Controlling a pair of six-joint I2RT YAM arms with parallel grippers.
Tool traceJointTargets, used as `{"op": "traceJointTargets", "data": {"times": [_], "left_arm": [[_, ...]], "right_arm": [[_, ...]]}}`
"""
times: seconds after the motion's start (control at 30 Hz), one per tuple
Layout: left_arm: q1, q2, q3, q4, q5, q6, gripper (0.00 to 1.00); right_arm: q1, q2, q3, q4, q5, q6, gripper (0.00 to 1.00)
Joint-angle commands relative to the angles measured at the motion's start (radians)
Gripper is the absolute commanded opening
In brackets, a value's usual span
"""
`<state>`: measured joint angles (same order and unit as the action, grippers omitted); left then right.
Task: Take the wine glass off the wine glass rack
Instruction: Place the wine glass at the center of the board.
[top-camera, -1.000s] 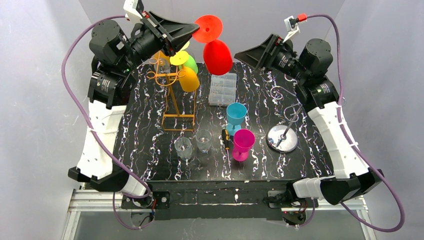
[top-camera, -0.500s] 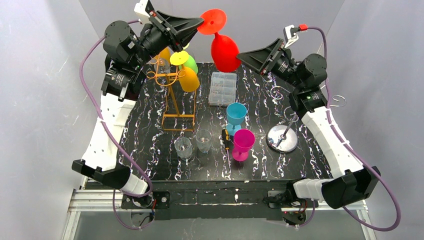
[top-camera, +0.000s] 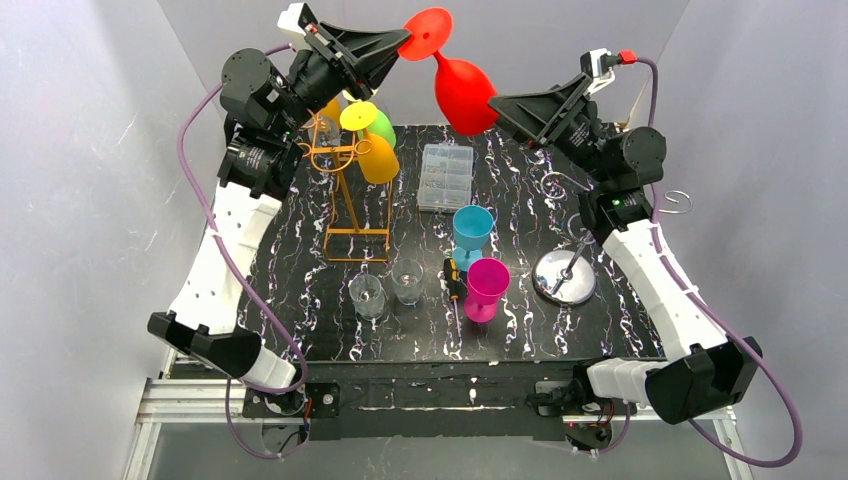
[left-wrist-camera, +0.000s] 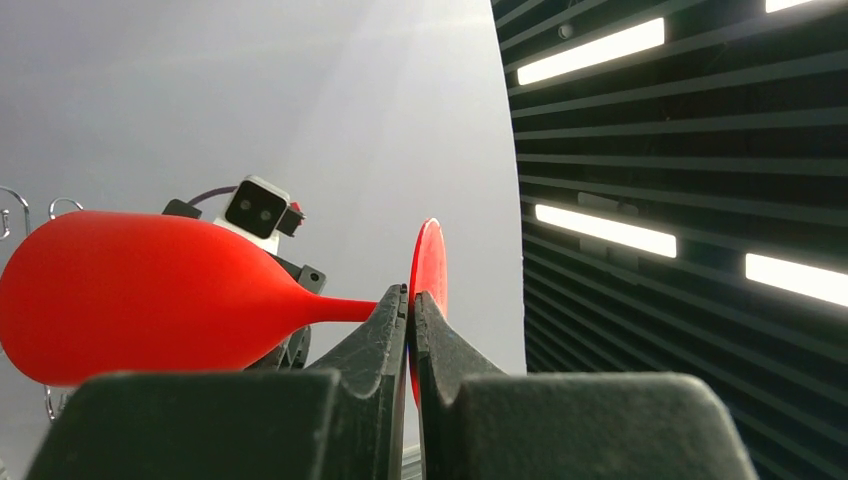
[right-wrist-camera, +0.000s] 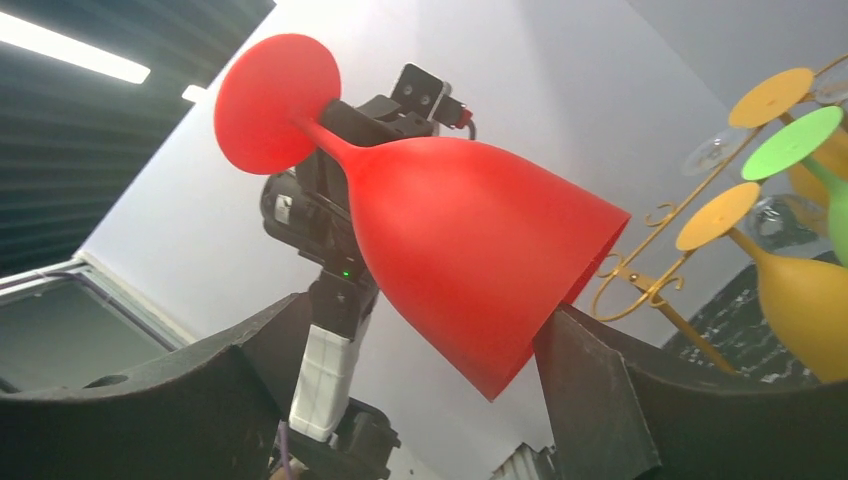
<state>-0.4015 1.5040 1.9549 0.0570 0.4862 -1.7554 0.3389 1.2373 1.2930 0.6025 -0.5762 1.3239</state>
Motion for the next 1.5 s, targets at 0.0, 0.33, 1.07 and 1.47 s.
{"op": "traceJointTargets", "data": {"times": [0.0, 0.33, 1.07, 1.47], "left_arm": [[0.0, -0.011, -0.024, 0.106, -0.002, -0.044, 0.0], [0.01, -0.024, -0.153, 0.303, -0.043, -0.18, 0.0], [0.033, -0.136, -0.342, 0.283, -0.042, -0.033, 0.68], [0.044, -0.282, -0.147, -0.504, -0.195, 0.688, 0.98]], "right_arm": [[0.002, 0.004, -0.015, 0.197, 0.0, 0.104, 0.86], [0.002, 0.018, -0.074, 0.398, 0.051, 0.233, 0.63], [0.002, -0.045, 0.014, 0.109, 0.083, 0.046, 0.01], [0.001, -0.055, 0.265, -0.587, 0.032, -0.299, 0.01]]}}
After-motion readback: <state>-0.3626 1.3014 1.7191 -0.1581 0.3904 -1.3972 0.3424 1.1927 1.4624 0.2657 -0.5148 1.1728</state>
